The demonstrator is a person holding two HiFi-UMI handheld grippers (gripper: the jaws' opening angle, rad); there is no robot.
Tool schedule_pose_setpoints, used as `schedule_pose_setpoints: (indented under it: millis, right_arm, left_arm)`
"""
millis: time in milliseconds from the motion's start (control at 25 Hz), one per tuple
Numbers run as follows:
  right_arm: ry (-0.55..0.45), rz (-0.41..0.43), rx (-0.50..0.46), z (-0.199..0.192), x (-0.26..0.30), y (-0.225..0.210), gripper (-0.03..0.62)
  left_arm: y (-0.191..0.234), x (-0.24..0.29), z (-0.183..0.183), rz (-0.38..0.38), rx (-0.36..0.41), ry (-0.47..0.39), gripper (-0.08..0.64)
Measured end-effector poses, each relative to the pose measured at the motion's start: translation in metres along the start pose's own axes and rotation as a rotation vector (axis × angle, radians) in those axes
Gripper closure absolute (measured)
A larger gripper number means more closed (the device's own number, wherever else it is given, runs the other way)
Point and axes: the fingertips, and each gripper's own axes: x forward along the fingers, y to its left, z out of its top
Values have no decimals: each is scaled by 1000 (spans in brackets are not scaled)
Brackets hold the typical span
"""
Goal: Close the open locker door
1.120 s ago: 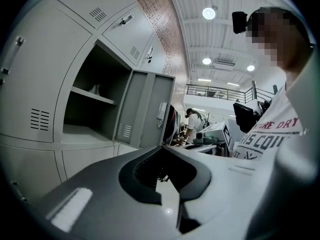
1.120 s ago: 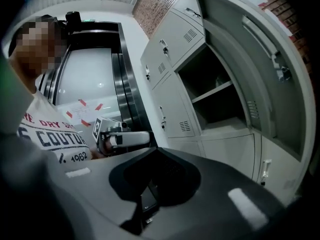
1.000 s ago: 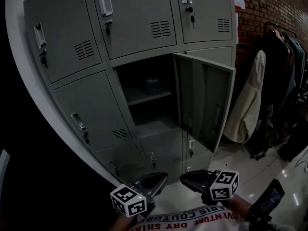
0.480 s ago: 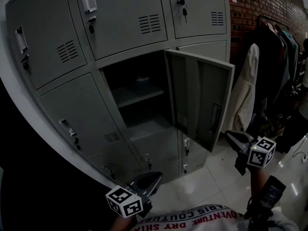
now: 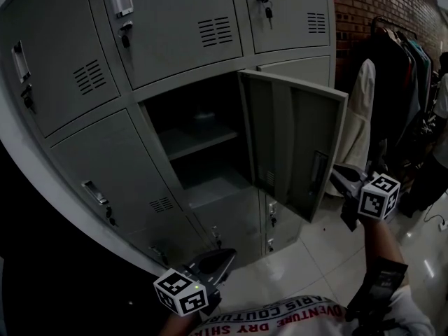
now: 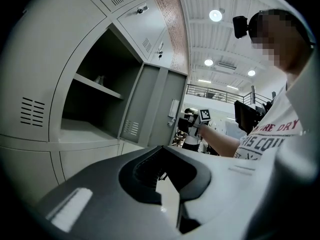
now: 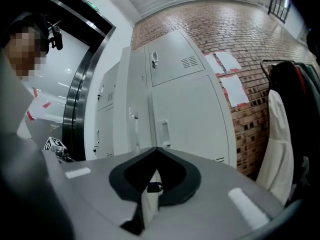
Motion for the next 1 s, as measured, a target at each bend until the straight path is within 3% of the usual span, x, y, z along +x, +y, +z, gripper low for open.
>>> schedule_pose_setpoints:
  millis: [320,680,840,1000]
  right_arm:
    - [-20,27,-67,2,3,29,601]
    - [-22,239,-115,-8,29,119,601]
    - [-64,363,-54,-3,54,158,600]
    - [-37,427,-74,-13,81,181,598]
  left_arm:
    - [12,9,0,-26,4,11,555]
    - [22,11,6,-47,22,8,555]
    - [30,6,12,-34,25,-10,555]
    - [43,-1,13,7,51,-13,555]
